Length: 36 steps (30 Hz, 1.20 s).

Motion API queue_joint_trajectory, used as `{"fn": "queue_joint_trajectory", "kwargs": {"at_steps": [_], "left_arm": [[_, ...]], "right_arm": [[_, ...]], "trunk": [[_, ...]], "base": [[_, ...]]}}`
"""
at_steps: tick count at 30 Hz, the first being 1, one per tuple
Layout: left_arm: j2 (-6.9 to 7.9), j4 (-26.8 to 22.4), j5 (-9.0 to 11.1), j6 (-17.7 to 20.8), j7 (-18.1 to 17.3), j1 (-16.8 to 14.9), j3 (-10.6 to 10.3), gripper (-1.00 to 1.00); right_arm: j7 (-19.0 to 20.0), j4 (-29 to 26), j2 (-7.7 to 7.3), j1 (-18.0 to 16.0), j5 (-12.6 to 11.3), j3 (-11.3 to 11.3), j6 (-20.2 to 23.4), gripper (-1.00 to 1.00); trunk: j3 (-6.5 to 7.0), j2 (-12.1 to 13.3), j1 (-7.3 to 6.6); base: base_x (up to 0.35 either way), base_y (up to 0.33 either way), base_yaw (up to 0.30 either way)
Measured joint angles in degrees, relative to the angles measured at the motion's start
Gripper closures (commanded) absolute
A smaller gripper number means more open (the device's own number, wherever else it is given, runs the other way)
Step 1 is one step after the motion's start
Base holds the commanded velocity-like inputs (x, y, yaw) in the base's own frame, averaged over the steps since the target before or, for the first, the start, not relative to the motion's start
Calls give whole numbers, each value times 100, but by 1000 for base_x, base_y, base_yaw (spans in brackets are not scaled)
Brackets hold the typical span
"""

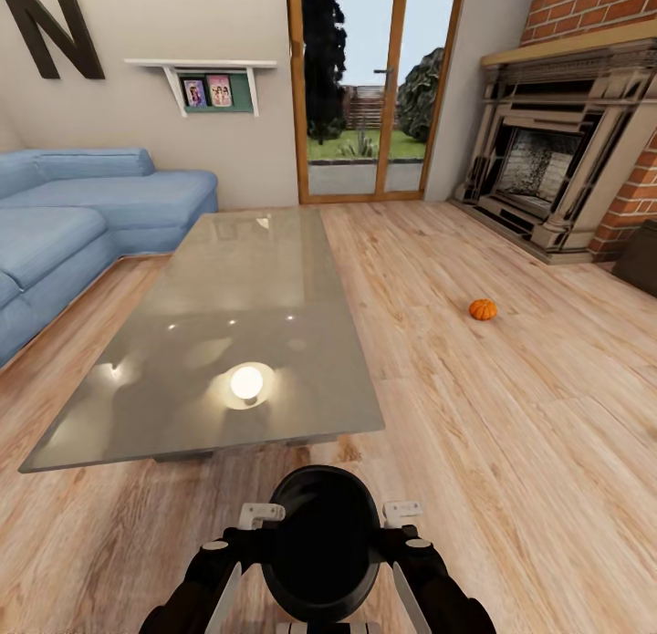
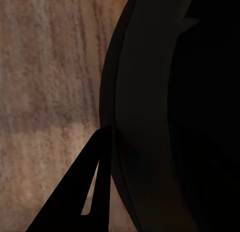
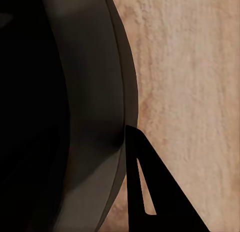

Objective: Place each of the two pumpkins and all three candles from the living room inside a cabinet in the living room (use any cabinet), then make sure every cabinet is closed, and position the cauldron so it is next to a table in the living room.

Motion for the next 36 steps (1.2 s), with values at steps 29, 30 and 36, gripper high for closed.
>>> {"fn": "queue_joint_trajectory", "kwargs": {"at_steps": [29, 30, 36], "left_arm": [[26, 1, 89, 8, -2, 1, 54, -100], [26, 1, 89, 8, -2, 1, 54, -100], [26, 1, 89, 8, -2, 1, 54, -100]], "right_arm": [[19, -130, -6, -6, -82, 9, -9, -100], [19, -130, -5, -5, -82, 9, -9, -100], [19, -130, -1, -3, -80, 9, -9, -100]], "trunk": [[0, 0, 0], [0, 0, 0], [110, 6, -14]], "base": [[0, 0, 0], [0, 0, 0], [0, 0, 0]]}}
